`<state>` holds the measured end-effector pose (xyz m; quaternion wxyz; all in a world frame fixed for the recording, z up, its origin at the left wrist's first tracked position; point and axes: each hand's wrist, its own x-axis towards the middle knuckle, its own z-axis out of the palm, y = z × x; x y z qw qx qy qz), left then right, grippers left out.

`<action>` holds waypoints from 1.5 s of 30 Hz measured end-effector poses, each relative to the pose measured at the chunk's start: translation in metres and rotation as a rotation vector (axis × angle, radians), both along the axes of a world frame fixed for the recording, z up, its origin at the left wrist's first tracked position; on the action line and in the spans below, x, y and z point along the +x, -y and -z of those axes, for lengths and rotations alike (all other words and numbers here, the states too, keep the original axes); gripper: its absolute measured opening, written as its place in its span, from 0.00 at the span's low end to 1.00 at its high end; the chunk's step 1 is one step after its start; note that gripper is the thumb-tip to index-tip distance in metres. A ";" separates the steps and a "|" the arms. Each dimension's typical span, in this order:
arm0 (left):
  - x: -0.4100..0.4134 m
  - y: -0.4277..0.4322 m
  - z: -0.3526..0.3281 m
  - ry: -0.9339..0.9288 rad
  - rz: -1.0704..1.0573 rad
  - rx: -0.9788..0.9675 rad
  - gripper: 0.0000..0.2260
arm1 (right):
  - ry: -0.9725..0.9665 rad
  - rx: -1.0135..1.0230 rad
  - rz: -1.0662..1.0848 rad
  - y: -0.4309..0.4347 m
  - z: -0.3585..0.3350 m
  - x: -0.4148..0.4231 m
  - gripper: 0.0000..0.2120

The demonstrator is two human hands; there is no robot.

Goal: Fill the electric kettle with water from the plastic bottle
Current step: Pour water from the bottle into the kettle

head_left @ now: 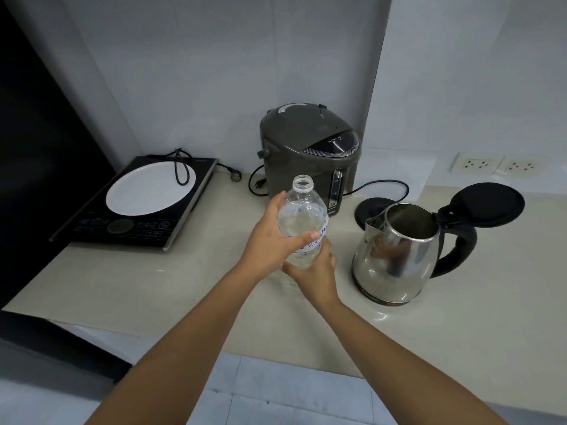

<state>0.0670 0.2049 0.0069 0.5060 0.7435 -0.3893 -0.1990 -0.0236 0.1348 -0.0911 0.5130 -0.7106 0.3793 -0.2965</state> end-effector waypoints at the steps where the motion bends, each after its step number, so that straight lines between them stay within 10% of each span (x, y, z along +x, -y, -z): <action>1: -0.001 -0.001 -0.002 0.010 -0.008 -0.007 0.48 | 0.006 0.000 0.017 0.001 -0.002 0.001 0.45; 19: -0.103 0.007 -0.062 -0.137 0.137 -0.349 0.41 | 0.252 -0.031 0.053 -0.002 -0.082 -0.116 0.44; 32: -0.178 0.046 -0.003 -0.374 0.197 -0.324 0.27 | -0.118 -0.105 0.015 0.027 -0.091 -0.246 0.38; 37: -0.175 0.067 0.044 -0.350 -0.107 -0.250 0.24 | -0.279 -0.081 -0.001 0.046 -0.088 -0.280 0.39; 45: -0.135 0.105 0.070 -0.336 -0.028 0.005 0.52 | -0.538 -0.108 -0.048 0.076 -0.099 -0.300 0.48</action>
